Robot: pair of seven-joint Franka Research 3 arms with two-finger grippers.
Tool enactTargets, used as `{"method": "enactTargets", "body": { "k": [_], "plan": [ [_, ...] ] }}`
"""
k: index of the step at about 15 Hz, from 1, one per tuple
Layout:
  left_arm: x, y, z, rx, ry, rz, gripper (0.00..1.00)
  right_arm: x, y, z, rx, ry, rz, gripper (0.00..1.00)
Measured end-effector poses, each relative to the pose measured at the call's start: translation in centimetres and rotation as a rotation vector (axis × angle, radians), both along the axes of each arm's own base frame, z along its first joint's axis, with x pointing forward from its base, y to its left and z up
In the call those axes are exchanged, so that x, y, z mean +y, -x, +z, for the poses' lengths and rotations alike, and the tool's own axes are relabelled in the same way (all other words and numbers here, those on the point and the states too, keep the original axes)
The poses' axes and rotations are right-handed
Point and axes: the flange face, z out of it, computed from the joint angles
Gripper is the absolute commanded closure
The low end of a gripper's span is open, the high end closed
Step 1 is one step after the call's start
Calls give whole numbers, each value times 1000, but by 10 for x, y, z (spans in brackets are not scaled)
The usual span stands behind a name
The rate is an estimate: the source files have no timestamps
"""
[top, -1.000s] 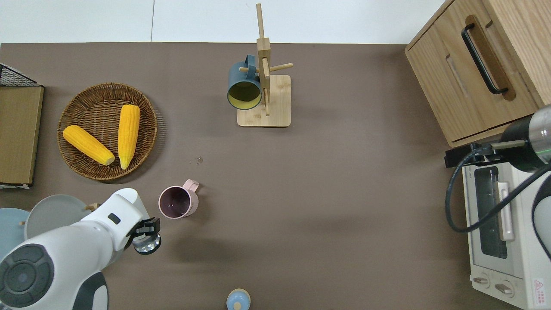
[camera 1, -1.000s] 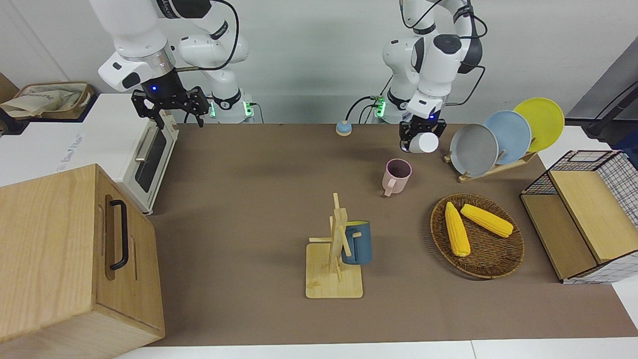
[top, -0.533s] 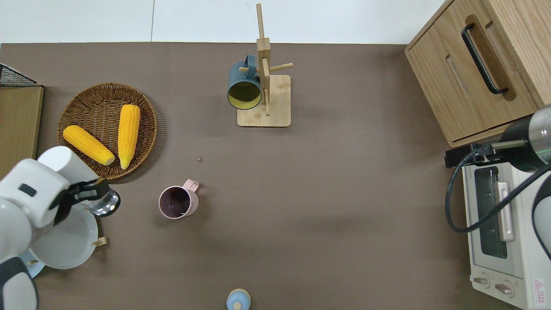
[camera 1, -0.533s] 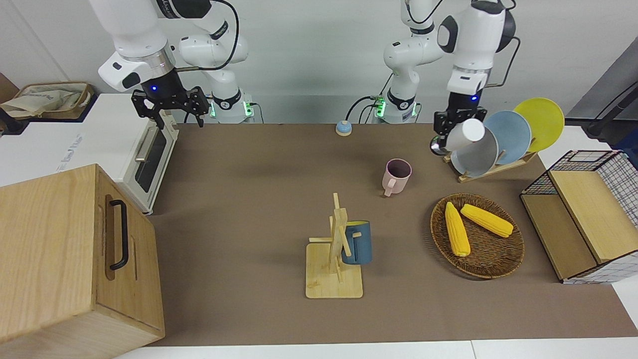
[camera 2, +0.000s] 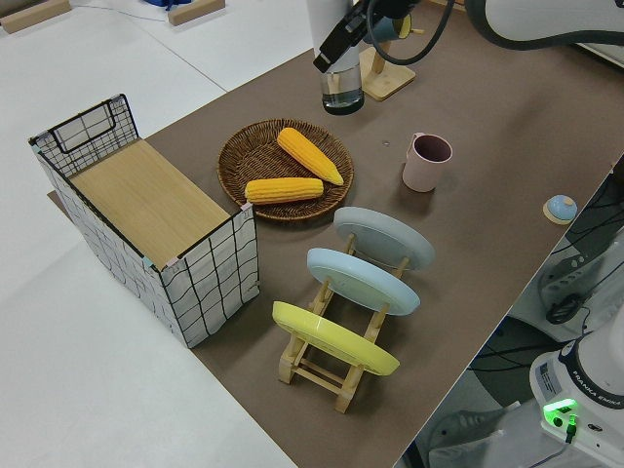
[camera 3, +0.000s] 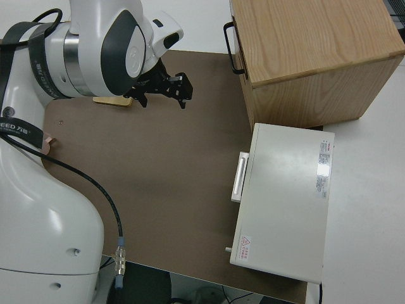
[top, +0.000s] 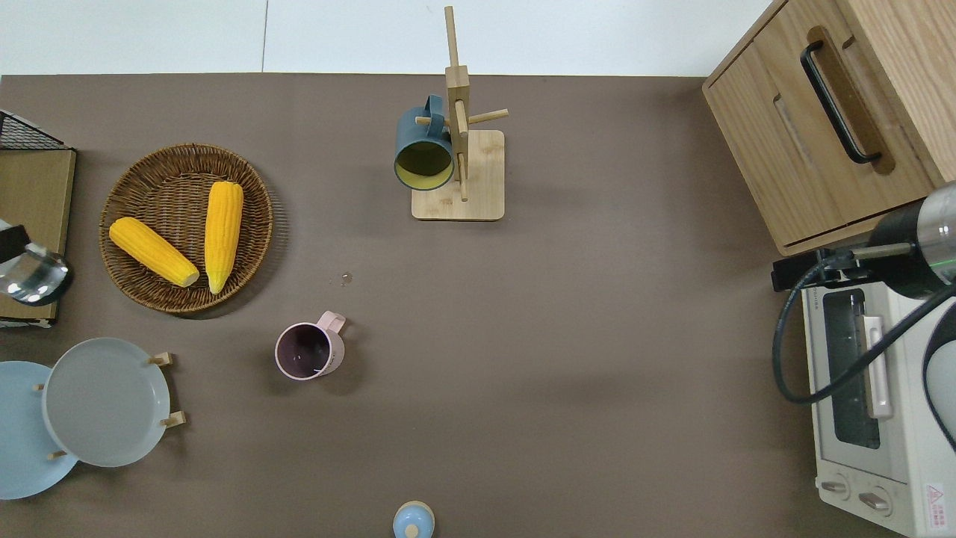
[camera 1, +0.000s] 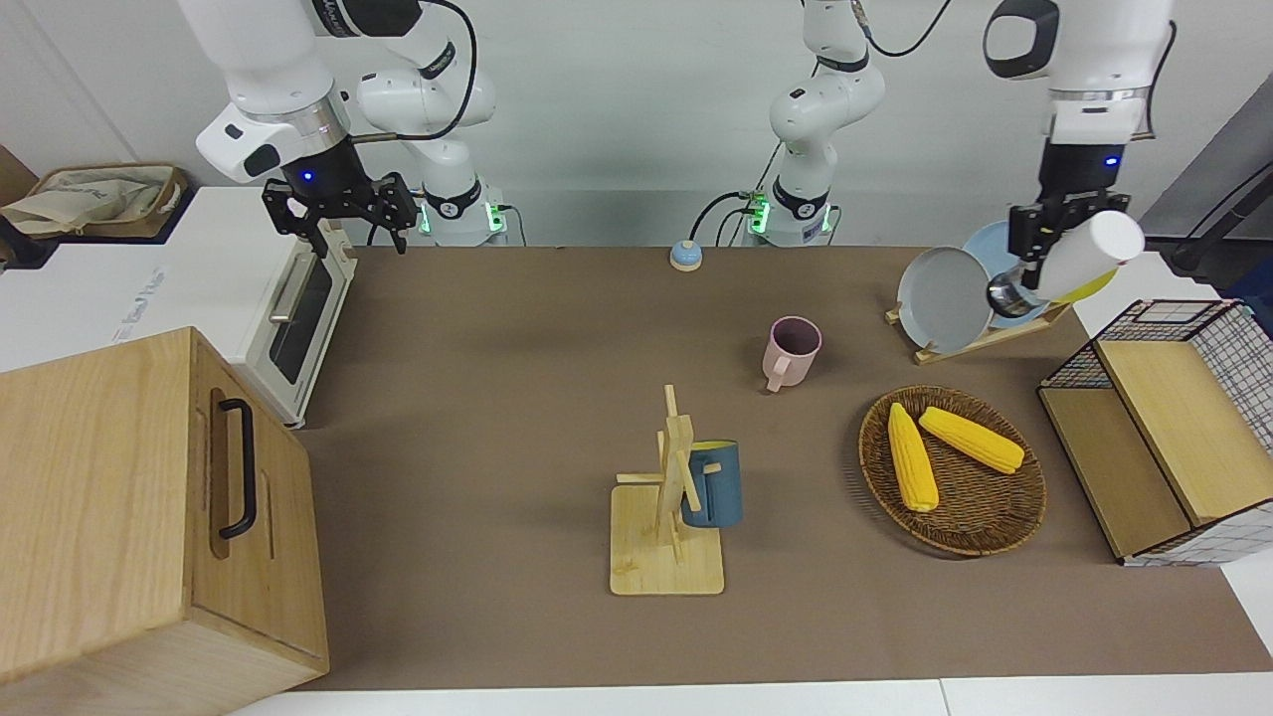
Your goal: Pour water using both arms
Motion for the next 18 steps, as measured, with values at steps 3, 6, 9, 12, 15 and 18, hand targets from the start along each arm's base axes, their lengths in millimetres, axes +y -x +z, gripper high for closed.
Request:
{"method": "enactTargets", "body": {
  "k": [3, 6, 9, 12, 15, 18],
  "plan": [
    [29, -12, 1, -32, -20, -9, 1000, 0, 0, 0, 0, 0, 0, 7],
    [67, -24, -7, -73, -49, -14, 1000, 0, 0, 0, 0, 0, 0, 9],
    [109, -32, -14, -116, -63, -14, 1000, 0, 0, 0, 0, 0, 0, 9],
    [138, -38, -25, -178, -41, -26, 1000, 0, 0, 0, 0, 0, 0, 9],
    [167, -38, -40, -197, -25, -54, 1000, 0, 0, 0, 0, 0, 0, 7],
    [203, -34, -50, -236, -6, -83, 1000, 0, 0, 0, 0, 0, 0, 7]
  ]
}}
